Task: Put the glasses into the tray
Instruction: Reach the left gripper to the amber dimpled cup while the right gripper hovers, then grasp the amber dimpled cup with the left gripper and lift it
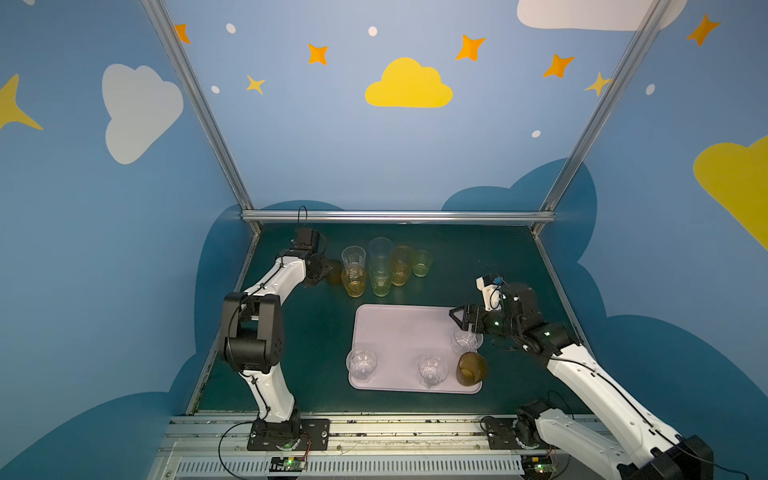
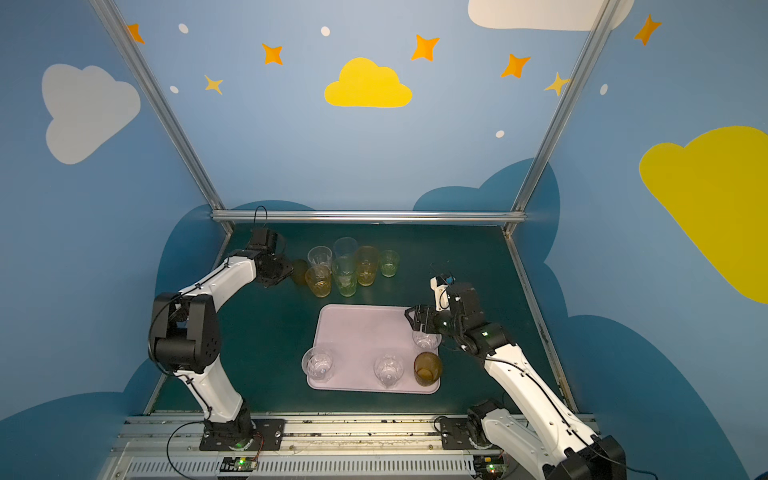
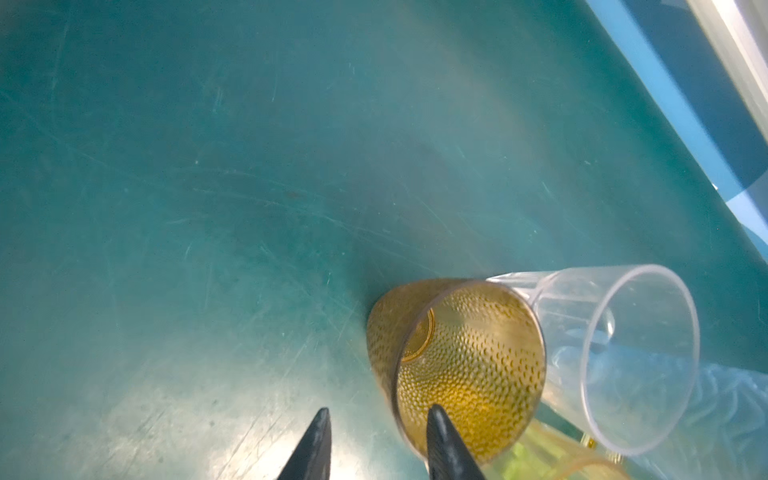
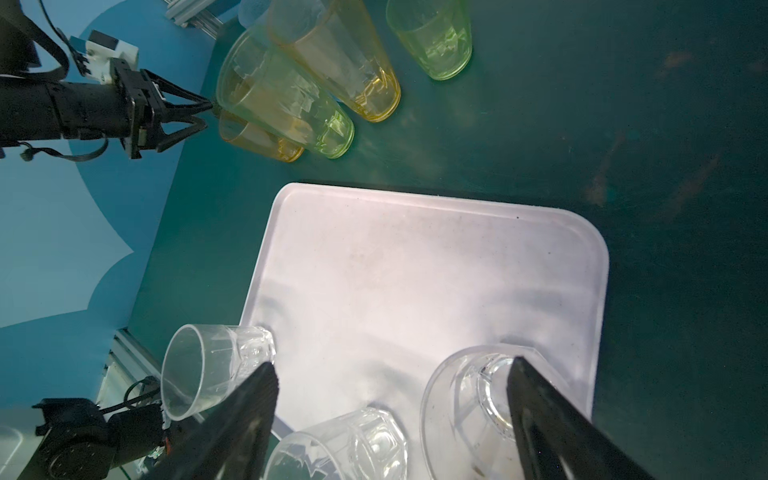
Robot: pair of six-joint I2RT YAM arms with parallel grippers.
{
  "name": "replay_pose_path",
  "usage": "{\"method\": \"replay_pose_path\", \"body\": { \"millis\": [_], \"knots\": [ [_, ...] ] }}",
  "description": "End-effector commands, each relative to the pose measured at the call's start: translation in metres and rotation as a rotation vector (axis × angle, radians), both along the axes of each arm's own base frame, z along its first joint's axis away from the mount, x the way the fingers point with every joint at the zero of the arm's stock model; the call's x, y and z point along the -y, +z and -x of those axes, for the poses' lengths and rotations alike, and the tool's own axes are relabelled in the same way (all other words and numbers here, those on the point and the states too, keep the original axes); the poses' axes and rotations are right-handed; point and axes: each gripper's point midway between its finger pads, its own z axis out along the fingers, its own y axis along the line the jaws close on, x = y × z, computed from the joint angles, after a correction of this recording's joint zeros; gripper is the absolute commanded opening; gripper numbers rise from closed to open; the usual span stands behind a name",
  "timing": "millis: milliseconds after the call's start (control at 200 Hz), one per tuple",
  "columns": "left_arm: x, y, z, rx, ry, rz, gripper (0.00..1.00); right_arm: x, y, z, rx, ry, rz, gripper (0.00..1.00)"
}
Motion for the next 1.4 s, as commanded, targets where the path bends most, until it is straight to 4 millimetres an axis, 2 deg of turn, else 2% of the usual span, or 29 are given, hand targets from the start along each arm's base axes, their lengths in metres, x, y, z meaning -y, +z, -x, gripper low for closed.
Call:
{"method": "replay_pose_path", "body": {
  "millis": [0,85,165,421,661,711,861,921,1051,1106,1272,1397],
  "knots": [
    [-0.005,-0.001,-0.001,-0.025,-0.009,-0.026,0.38,0.007,-0.004,-0.002,-0.014,-0.01,0.052,0.86],
    [-0.005,-0.002,-0.004,-0.025,-0.011,-0.033,0.36,0.007,-0.002,-0.003,-0.011,-0.012,0.046,0.86],
    [-0.005,-0.005,-0.008,-0.028,-0.013,-0.034,0.3,0.005,-0.001,-0.004,-0.009,-0.01,0.029,0.86],
    [-0.008,-0.016,-0.013,-0.058,-0.021,-0.053,0.31,0.006,-0.004,-0.008,-0.023,-0.018,0.046,0.86],
    [-0.008,-0.023,-0.017,-0.075,-0.026,-0.057,0.26,0.005,-0.005,-0.01,-0.03,-0.016,0.044,0.86],
    [-0.009,-0.023,-0.017,-0.077,-0.025,-0.06,0.22,0.005,-0.007,-0.01,-0.034,-0.016,0.05,0.86],
    [-0.008,-0.021,-0.018,-0.076,-0.031,-0.062,0.18,0.007,-0.011,-0.01,-0.05,-0.022,0.06,0.86],
    [-0.008,-0.02,-0.018,-0.077,-0.039,-0.067,0.12,0.007,-0.011,-0.009,-0.053,-0.022,0.056,0.86],
    [-0.012,-0.017,-0.017,-0.093,-0.042,-0.083,0.09,0.009,-0.013,-0.007,-0.076,-0.043,0.049,0.86],
    [-0.011,-0.016,-0.016,-0.094,-0.044,-0.082,0.04,0.01,-0.013,-0.005,-0.092,-0.056,0.044,0.86],
    [-0.007,-0.01,-0.014,-0.064,-0.044,-0.058,0.04,0.009,-0.011,0.002,-0.123,-0.073,0.004,0.86],
    [-0.013,-0.003,-0.008,-0.042,-0.029,-0.083,0.04,0.008,-0.006,0.007,-0.131,-0.071,-0.012,0.86]
  ]
}}
